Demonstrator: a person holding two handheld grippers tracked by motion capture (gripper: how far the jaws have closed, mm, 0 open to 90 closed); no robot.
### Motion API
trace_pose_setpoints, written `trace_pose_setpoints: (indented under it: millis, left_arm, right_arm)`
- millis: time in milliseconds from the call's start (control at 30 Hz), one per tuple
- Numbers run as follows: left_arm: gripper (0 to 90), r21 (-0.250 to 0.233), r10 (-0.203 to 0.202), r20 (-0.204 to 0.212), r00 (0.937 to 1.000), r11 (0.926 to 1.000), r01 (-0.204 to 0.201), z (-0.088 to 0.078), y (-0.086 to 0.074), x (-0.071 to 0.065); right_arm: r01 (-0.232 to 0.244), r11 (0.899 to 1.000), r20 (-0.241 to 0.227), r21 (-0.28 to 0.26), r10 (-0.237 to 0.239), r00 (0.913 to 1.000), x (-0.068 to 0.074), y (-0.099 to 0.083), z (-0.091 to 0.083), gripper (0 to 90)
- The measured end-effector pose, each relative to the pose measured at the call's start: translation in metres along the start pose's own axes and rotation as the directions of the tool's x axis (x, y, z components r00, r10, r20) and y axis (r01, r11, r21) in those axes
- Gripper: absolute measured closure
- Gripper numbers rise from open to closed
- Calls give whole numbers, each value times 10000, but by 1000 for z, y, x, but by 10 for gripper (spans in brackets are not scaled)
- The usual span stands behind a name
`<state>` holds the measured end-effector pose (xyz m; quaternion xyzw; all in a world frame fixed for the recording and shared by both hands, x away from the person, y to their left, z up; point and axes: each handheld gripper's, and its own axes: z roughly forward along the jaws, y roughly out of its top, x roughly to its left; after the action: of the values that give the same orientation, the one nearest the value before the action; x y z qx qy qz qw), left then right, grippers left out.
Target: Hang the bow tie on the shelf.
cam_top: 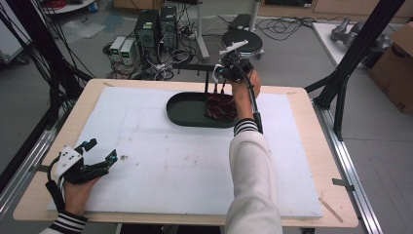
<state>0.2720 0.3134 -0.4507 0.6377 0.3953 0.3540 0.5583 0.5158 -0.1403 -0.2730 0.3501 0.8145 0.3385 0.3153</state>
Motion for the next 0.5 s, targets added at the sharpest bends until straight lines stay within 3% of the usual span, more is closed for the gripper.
trace_pose_setpoints:
  millis: [167, 233, 333, 500]
  left_arm:
    - [151, -41, -79, 4, 10000, 10000, 79, 0, 0, 1]
    - [151, -2, -77, 15, 10000, 10000, 77, 0, 0, 1]
    - [151, 93, -68, 9, 10000, 9999, 68, 1, 0, 1]
    - [151, 82, -37, -23, 10000, 10000, 37, 1, 0, 0]
  right_arm:
    - [200, 9998, 262, 23, -201, 9995, -1, 1, -3, 719]
    - [96, 9999, 197, 51, -97, 9998, -2, 0, -2, 709]
    - [-240, 9997, 12, -94, 240, 9997, -5, -2, -4, 621]
    - [-35, 9999, 24, -100, 36, 10000, -8, -3, -5, 516]
